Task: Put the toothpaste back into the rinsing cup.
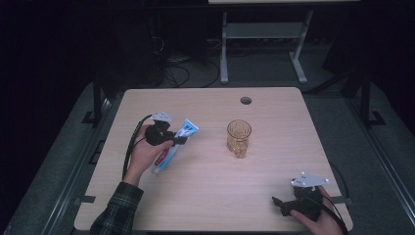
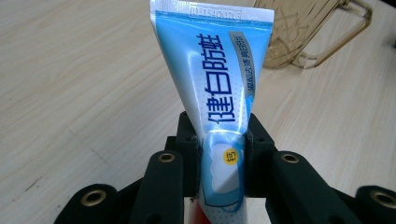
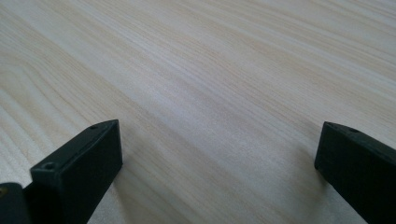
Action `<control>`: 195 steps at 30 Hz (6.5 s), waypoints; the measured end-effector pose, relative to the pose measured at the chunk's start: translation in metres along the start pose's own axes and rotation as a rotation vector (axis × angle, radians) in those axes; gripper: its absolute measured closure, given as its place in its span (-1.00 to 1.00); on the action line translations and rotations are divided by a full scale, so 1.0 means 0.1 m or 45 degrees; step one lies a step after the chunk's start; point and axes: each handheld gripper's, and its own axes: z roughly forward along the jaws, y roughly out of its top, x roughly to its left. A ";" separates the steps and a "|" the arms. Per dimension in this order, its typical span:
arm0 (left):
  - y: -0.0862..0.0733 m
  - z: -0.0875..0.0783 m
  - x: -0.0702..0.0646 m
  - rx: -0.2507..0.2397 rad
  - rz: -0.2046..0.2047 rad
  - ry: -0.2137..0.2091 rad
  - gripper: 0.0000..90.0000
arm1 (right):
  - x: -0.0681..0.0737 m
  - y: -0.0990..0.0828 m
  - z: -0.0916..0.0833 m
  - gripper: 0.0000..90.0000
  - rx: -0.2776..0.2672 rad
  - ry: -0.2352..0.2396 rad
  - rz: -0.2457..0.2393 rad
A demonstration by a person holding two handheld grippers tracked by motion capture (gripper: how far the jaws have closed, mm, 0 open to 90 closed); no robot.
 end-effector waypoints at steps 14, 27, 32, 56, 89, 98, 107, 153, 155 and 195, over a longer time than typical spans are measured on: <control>0.15 -0.10 -0.06 -0.098 0.026 -0.011 0.62 | 0.00 0.00 0.00 -1.00 -0.001 0.008 -0.009; 0.36 -0.16 -0.16 -0.132 0.074 -0.019 0.62 | 0.00 0.00 0.00 -1.00 0.000 0.011 -0.013; 0.43 -0.17 -0.18 -0.162 0.084 -0.031 0.62 | 0.00 0.00 0.00 -1.00 0.000 0.012 -0.014; 0.81 -0.10 -0.31 -0.199 0.140 -0.089 0.62 | 0.00 0.00 0.00 -1.00 0.000 0.021 -0.023; 1.43 0.18 -0.58 -0.255 0.232 -0.165 0.62 | 0.01 0.00 0.00 -1.00 -0.003 0.030 -0.030; 1.59 0.29 -0.67 -0.260 0.261 -0.190 0.62 | 0.01 0.00 0.00 -1.00 -0.001 0.031 -0.030; 1.73 0.41 -0.75 -0.264 0.279 -0.213 0.62 | 0.01 0.00 0.00 -1.00 -0.001 0.029 -0.032; 2.07 1.17 -0.89 -0.254 0.307 -0.319 0.61 | 0.03 0.00 0.00 -1.00 0.001 0.052 -0.047; 2.05 1.18 -0.89 -0.254 0.305 -0.320 0.61 | 0.03 0.00 0.00 -1.00 0.001 0.054 -0.047; 1.52 1.28 -0.76 -0.231 0.275 -0.291 0.59 | 0.04 0.00 -0.01 -0.99 0.001 0.059 -0.048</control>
